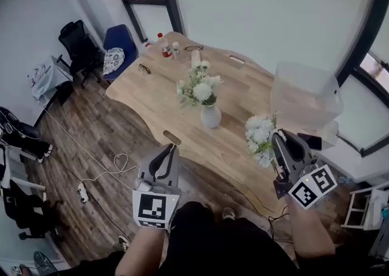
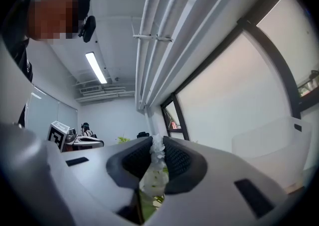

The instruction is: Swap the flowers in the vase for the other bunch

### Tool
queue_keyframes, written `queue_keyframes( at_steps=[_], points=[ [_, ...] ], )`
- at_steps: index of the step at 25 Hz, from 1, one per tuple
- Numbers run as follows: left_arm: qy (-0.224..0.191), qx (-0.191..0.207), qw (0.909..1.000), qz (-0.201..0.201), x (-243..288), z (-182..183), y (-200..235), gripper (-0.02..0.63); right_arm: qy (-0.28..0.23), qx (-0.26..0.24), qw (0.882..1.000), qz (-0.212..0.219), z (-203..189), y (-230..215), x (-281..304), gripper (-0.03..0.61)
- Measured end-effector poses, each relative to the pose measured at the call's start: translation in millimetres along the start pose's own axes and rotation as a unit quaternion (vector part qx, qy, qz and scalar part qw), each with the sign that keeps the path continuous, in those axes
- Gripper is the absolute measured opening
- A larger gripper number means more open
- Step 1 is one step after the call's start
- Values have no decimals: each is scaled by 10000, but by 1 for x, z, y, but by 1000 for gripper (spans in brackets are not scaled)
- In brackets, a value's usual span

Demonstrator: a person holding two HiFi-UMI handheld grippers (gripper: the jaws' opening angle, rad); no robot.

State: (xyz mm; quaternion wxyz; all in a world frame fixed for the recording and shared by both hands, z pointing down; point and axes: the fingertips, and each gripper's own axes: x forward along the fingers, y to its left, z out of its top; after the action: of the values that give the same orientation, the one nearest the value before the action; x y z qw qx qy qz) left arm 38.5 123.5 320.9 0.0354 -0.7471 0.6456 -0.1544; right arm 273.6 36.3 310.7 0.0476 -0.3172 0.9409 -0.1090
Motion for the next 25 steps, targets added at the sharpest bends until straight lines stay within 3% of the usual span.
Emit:
queue_keyframes(
  at_steps=[3,10,14,19,25],
  points=[
    [-105,233,9995,-179,11,5,-7,6,-1,28,10000,-51,-3,-6,7,77],
    [-266,259,9970,-676,64,4,10,13,-37,34,9992,-408,-4,-21,40,77],
    [-281,312,9931,-1092,101,-2,31,98,0,91,9978,-653,-10,-30,69,77],
    [-340,712,9791,-1874,151,-14,33,196,44,-20,9939,-1106,-7,-41,108,77],
    [-472,1118,9560,-2672,202,-33,36,213,25,-143,9857,-1676,6,-47,159,77]
  ],
)
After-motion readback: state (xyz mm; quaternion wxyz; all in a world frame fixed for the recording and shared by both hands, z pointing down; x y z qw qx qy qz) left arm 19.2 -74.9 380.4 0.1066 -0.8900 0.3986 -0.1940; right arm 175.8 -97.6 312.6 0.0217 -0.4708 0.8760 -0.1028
